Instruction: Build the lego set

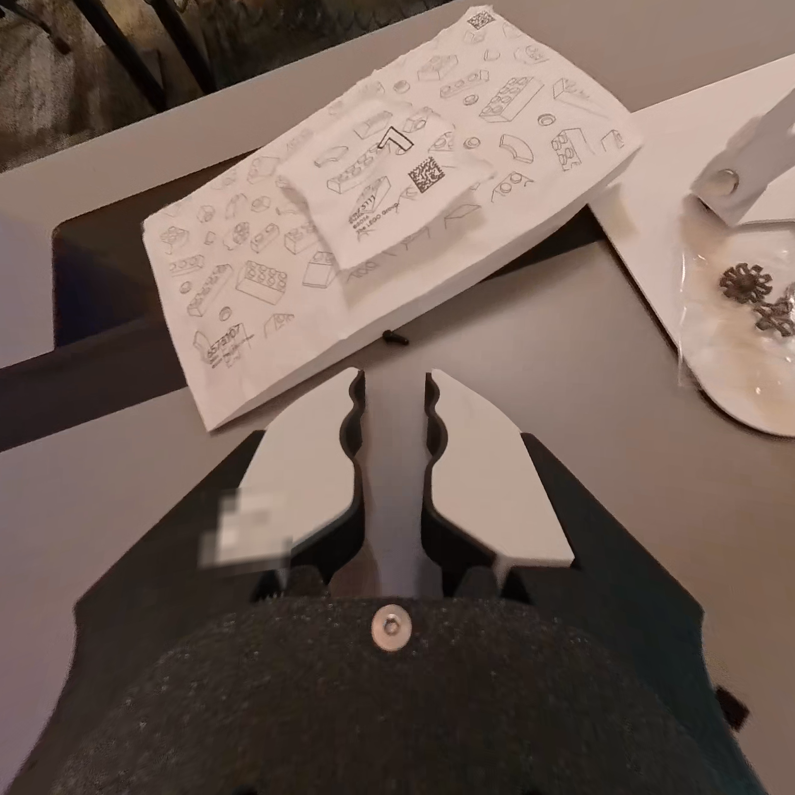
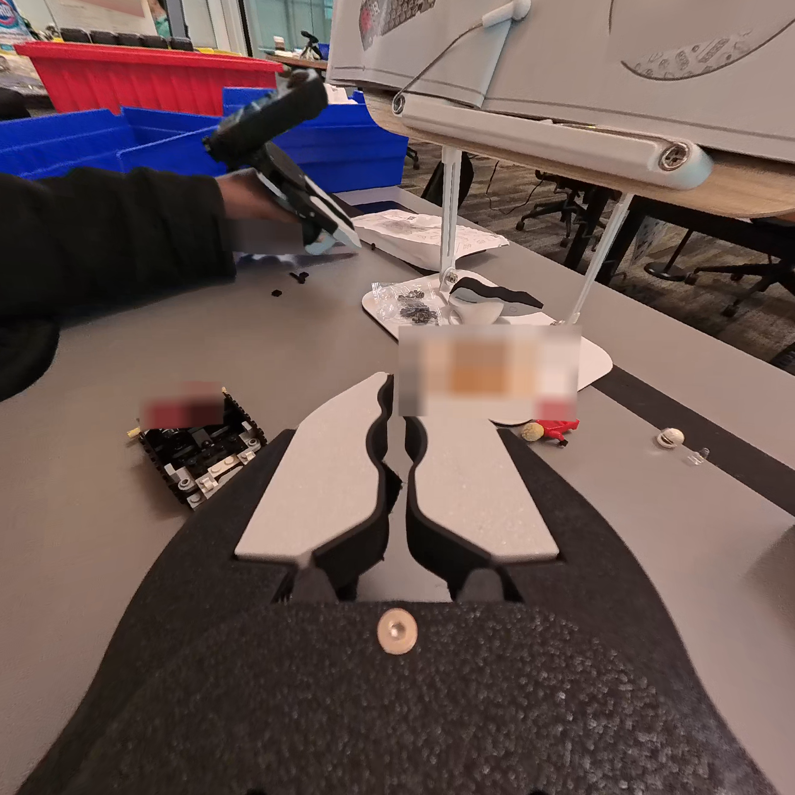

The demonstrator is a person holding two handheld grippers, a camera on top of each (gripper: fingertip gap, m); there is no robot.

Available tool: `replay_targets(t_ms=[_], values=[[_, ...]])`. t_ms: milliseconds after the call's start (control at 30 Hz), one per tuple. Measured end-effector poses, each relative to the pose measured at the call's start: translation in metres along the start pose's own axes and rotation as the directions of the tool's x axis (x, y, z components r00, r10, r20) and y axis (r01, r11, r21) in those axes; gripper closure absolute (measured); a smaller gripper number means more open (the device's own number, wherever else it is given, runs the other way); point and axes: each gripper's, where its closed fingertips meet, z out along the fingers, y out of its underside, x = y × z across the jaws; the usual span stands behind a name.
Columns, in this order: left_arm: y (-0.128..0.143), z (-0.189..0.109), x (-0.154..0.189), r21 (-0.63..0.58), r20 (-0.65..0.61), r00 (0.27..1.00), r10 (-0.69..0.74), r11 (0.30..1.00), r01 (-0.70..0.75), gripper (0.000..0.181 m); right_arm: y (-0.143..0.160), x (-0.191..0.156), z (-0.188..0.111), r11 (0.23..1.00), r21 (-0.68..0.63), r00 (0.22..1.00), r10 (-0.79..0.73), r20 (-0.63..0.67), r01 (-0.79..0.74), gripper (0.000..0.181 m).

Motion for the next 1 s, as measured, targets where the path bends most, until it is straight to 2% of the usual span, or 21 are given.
replay_targets(t_ms=[200, 367, 433, 633, 800, 900, 1000], values=[[-0.013, 0.021, -0.001, -0.023, 0.020, 1.000, 0.023, 0.999, -0.022, 0.159, 0.003, 0.004, 0.000, 1.000, -0.008, 1.000, 0.007, -0.007, -0.007, 0.179], [-0.015, 0.026, 0.001, -0.031, 0.006, 0.999, 0.034, 0.999, -0.034, 0.180, 0.006, 0.005, 0.000, 1.000, -0.016, 1.000, 0.023, 0.000, -0.023, 0.179], [-0.013, 0.025, 0.002, -0.036, 0.000, 0.999, 0.043, 0.998, -0.043, 0.181, 0.007, 0.005, 0.001, 1.000, -0.020, 1.000, 0.023, 0.002, -0.023, 0.179], [-0.005, 0.008, 0.016, -0.028, -0.084, 0.994, 0.074, 0.997, -0.077, 0.181, 0.006, 0.004, 0.000, 1.000, -0.017, 1.000, 0.020, 0.002, -0.020, 0.179], [-0.012, -0.017, 0.025, 0.018, -0.157, 0.986, 0.058, 0.998, -0.056, 0.181, 0.004, 0.003, 0.000, 1.000, -0.014, 1.000, 0.016, 0.004, -0.016, 0.179], [-0.014, -0.028, 0.019, 0.032, -0.145, 0.989, 0.033, 0.999, -0.029, 0.181, 0.003, 0.003, -0.001, 1.000, -0.010, 1.000, 0.017, 0.006, -0.017, 0.179], [-0.007, -0.027, 0.006, 0.001, -0.095, 0.995, 0.019, 1.000, -0.019, 0.181, 0.004, 0.002, 0.000, 1.000, -0.012, 1.000, 0.017, 0.009, -0.017, 0.179]])
